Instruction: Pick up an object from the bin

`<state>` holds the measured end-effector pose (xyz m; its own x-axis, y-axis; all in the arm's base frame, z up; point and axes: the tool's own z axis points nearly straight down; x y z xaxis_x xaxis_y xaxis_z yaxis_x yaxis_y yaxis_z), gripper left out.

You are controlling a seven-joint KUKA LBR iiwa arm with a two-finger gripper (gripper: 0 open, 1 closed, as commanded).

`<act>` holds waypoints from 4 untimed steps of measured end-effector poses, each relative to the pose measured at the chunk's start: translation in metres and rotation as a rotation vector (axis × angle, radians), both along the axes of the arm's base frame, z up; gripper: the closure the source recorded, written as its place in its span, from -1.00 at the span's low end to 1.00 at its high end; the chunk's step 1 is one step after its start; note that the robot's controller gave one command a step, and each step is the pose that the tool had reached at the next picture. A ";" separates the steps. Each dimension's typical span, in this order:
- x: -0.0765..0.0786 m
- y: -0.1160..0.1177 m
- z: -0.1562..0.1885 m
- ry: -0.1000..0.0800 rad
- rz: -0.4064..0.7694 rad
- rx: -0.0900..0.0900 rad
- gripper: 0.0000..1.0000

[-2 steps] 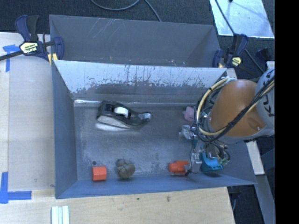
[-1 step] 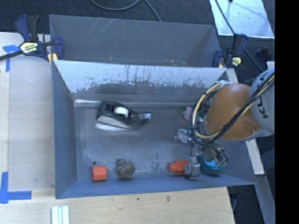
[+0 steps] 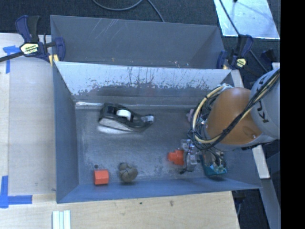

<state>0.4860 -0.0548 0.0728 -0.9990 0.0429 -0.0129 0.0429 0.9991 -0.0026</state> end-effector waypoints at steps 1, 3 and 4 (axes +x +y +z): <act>0.000 0.000 0.000 0.000 0.000 0.000 1.00; -0.002 0.000 0.007 0.004 0.001 0.001 1.00; -0.003 0.000 0.028 0.007 0.001 0.001 1.00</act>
Offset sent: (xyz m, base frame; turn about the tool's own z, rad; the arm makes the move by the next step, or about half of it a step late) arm 0.0001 0.0000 0.0041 0.0000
